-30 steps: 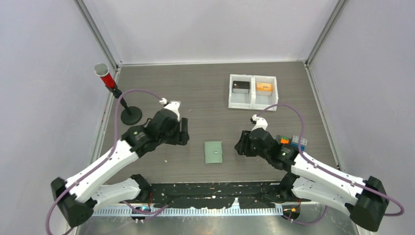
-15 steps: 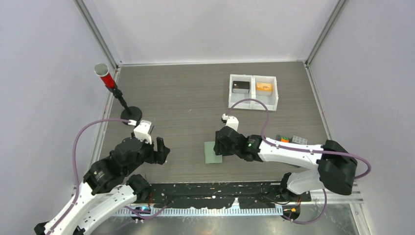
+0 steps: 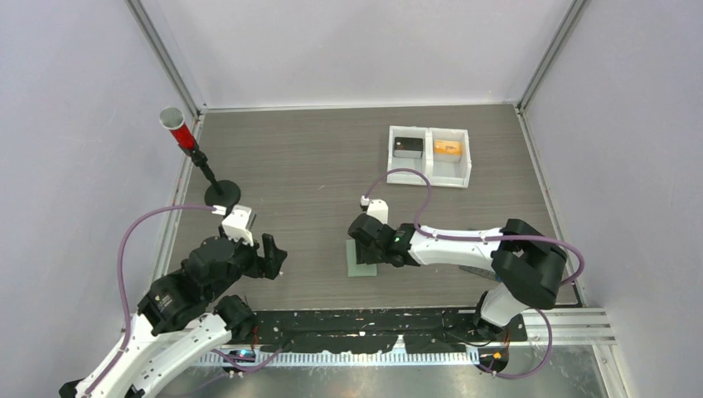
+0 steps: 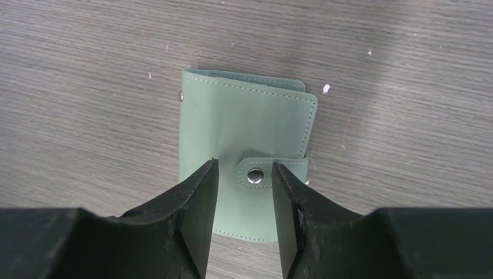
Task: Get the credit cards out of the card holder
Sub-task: Open the card holder at the center of the board.
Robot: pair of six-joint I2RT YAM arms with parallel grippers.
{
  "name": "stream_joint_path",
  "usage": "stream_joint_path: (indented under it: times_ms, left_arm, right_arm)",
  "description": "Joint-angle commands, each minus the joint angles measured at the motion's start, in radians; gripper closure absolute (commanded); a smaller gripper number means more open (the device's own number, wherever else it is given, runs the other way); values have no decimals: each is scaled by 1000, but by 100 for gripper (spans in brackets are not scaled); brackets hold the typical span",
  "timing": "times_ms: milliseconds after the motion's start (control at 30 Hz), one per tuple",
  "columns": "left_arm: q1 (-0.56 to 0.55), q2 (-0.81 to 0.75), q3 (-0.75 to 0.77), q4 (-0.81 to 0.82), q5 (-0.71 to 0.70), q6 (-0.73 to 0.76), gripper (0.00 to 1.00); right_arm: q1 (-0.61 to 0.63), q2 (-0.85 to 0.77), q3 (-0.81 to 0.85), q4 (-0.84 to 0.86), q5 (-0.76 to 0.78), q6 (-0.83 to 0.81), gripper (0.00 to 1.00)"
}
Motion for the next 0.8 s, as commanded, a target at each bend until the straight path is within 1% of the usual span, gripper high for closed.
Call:
stream_joint_path:
  times_ms: [0, 133, 200, 233, 267, 300, 333, 367, 433, 767]
  left_arm:
    - [3, 15, 0, 42, -8, 6, 23]
    - [2, 15, -1, 42, -12, 4, 23]
    - [2, 16, -2, 42, -14, 4, 23]
    - [2, 17, -2, 43, -14, 4, 23]
    - [2, 20, -2, 43, -14, 4, 23]
    - [2, 21, -2, 42, -16, 4, 23]
    - [2, 24, -2, 42, -16, 4, 23]
    - [2, 25, -2, 42, -16, 4, 23]
    - [2, 30, -2, 42, -17, 3, 23]
    - [2, 38, -3, 39, -23, -4, 23]
  right_arm:
    - [11, 60, 48, -16, 46, 0, 54]
    - [23, 94, 62, -60, 77, 0, 58]
    - [27, 97, 57, -65, 87, 1, 63]
    - [27, 97, 54, -63, 88, 2, 69]
    - [29, 93, 47, -61, 91, 4, 72]
    - [29, 86, 43, -54, 91, 5, 78]
    - [29, 83, 36, -51, 91, 7, 81]
    - [29, 75, 32, -42, 90, 7, 88]
    - [29, 60, 21, -28, 89, 9, 94]
    - [29, -57, -66, 109, 64, -5, 95]
